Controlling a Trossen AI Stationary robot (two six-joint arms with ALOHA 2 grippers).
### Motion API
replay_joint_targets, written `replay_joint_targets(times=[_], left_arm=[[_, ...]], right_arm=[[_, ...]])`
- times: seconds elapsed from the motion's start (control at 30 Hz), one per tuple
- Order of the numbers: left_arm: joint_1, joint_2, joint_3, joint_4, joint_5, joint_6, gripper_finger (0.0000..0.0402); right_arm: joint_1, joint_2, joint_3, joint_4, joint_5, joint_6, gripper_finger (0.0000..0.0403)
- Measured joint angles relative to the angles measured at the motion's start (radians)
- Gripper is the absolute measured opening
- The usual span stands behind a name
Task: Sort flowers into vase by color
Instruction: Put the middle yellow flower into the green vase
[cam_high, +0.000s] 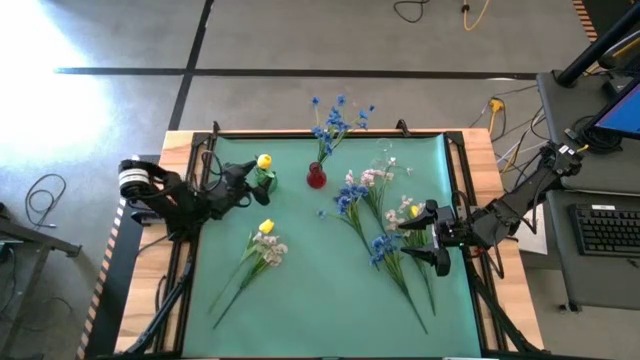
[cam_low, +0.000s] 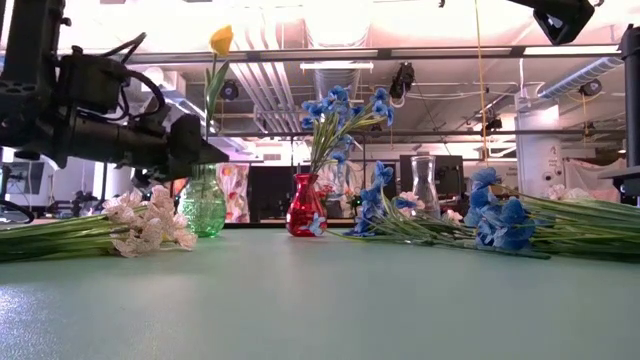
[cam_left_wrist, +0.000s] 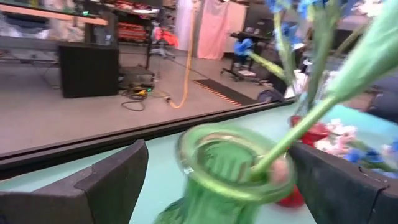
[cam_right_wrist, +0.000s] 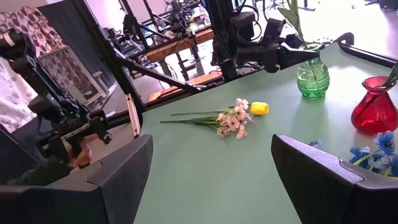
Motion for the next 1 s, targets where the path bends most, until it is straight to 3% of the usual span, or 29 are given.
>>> replay_joint_targets(times=[0.67, 1.0], left_arm=[[-0.007, -0.132, 0.0, -0.002, 0.019, 0.046, 0.0364], [-0.007, -0.174, 0.0, -0.071, 0.124, 0.136, 0.0364]], right_arm=[[0.0, 0.0, 0.0, -0.001, 0.0, -0.01, 0.032], [0.0, 0.0, 0.0, -0.001, -0.001, -0.011, 0.032]])
